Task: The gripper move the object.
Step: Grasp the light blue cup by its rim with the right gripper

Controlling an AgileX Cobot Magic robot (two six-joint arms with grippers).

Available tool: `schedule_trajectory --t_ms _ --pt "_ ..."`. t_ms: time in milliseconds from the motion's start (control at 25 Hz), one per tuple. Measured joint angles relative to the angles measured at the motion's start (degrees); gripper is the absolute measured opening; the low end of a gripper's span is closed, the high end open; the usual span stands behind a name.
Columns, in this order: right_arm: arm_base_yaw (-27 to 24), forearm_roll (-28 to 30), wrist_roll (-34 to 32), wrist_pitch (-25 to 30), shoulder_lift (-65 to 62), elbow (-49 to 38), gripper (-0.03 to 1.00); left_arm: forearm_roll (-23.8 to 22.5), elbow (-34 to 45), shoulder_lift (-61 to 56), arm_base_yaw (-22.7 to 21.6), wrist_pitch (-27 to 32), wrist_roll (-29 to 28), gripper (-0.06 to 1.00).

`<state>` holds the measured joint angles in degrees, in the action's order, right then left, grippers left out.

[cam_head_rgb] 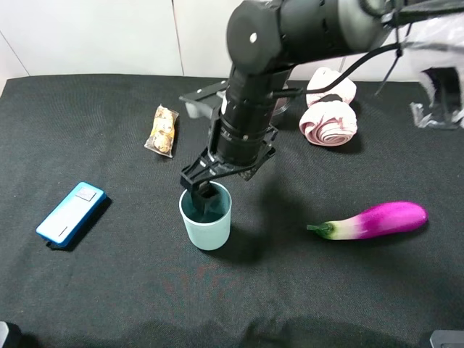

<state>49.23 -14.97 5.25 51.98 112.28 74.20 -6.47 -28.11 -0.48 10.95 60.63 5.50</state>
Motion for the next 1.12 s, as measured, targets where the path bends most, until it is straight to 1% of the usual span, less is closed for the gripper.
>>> schedule_trajectory --t_ms 120,280,440,600,680,880,1120 --pt "1.06 1.63 -1.53 -0.3 0.7 0.0 0.69 0.0 0.0 0.0 0.0 0.0 0.0 0.93" --pt "1.06 3.81 -3.66 -2.33 0.83 -0.2 0.69 0.0 0.0 0.0 0.0 0.0 0.0 0.93" --pt "1.06 4.12 -5.25 -4.69 0.83 -2.15 0.69 0.0 0.0 0.0 0.0 0.0 0.0 0.93" --pt "1.06 4.17 -5.25 -5.42 0.83 -3.76 0.69 0.0 0.0 0.0 0.0 0.0 0.0 0.93" --pt "1.06 4.12 -5.25 -5.8 0.83 -3.77 0.65 0.0 0.0 0.0 0.0 0.0 0.0 0.93" --pt "1.06 4.12 -5.25 -5.96 0.83 -3.77 0.48 0.0 0.0 0.0 0.0 0.0 0.0 0.93" --pt "1.06 4.06 -5.25 -5.96 0.83 -3.77 0.25 0.0 0.0 0.0 0.0 0.0 0.0 0.93"
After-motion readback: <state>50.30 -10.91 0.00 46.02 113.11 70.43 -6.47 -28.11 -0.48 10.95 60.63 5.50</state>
